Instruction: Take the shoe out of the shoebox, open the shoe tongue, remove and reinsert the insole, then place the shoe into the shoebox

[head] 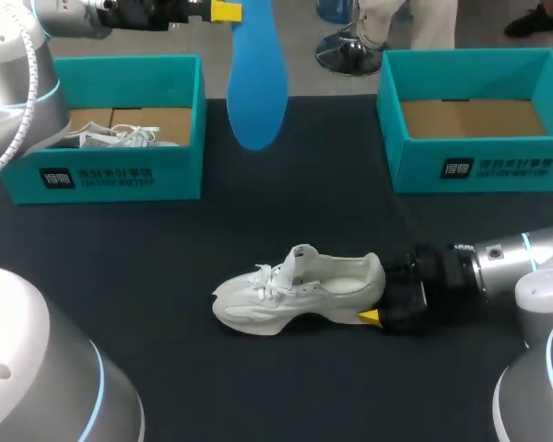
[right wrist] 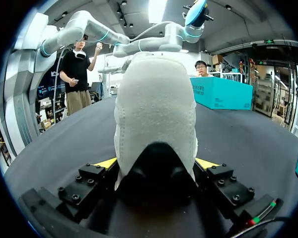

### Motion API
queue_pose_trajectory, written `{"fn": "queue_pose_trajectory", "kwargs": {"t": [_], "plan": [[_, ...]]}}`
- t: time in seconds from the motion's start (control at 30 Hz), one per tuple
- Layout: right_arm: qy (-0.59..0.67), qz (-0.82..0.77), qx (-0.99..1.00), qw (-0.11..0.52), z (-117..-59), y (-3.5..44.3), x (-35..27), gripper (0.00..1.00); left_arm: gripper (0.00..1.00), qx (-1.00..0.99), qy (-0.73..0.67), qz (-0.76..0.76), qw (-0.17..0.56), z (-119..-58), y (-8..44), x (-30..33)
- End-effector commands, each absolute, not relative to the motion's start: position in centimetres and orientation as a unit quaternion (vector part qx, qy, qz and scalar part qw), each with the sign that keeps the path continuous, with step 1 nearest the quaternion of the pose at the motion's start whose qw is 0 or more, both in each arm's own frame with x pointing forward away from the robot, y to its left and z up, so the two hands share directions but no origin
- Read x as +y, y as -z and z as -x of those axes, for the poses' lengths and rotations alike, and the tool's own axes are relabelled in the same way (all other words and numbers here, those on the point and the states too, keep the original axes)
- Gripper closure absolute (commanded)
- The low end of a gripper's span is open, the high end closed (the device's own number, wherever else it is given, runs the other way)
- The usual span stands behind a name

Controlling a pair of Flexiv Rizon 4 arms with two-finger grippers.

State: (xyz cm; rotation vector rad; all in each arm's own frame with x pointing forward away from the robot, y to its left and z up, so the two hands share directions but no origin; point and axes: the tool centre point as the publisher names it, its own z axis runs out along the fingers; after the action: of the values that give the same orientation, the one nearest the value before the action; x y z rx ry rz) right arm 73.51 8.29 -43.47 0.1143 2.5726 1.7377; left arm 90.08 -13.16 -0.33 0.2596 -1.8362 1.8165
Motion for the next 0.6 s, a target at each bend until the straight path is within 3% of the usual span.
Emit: {"fn": "queue_pose_trajectory", "kwargs": {"t": [0.03,0.43,0.47,0.5,0.6], "plan": [[-0.558,-0.037,0.829,0.018,-73.57,43.94,8.49,1.0,1.0,-0.681,-0.675,-0.099,0.267,-90.39,-0.54,-13.29],[-0.558,-0.037,0.829,0.018,-73.57,43.94,8.49,0.99,1.0,-0.668,-0.683,-0.12,0.268,-90.03,-0.25,-13.36],[-0.558,-0.037,0.829,0.018,-73.57,43.94,8.49,0.66,1.0,-0.668,-0.683,-0.12,0.268,-90.03,-0.25,-13.36],[-0.558,-0.037,0.829,0.018,-73.57,43.94,8.49,0.0,1.0,-0.668,-0.683,-0.12,0.268,-90.03,-0.25,-13.36],[-0.564,-0.029,0.825,0.027,-73.73,43.33,8.43,0.0,1.0,-0.668,-0.683,-0.12,0.268,-90.03,-0.25,-13.36]]}}
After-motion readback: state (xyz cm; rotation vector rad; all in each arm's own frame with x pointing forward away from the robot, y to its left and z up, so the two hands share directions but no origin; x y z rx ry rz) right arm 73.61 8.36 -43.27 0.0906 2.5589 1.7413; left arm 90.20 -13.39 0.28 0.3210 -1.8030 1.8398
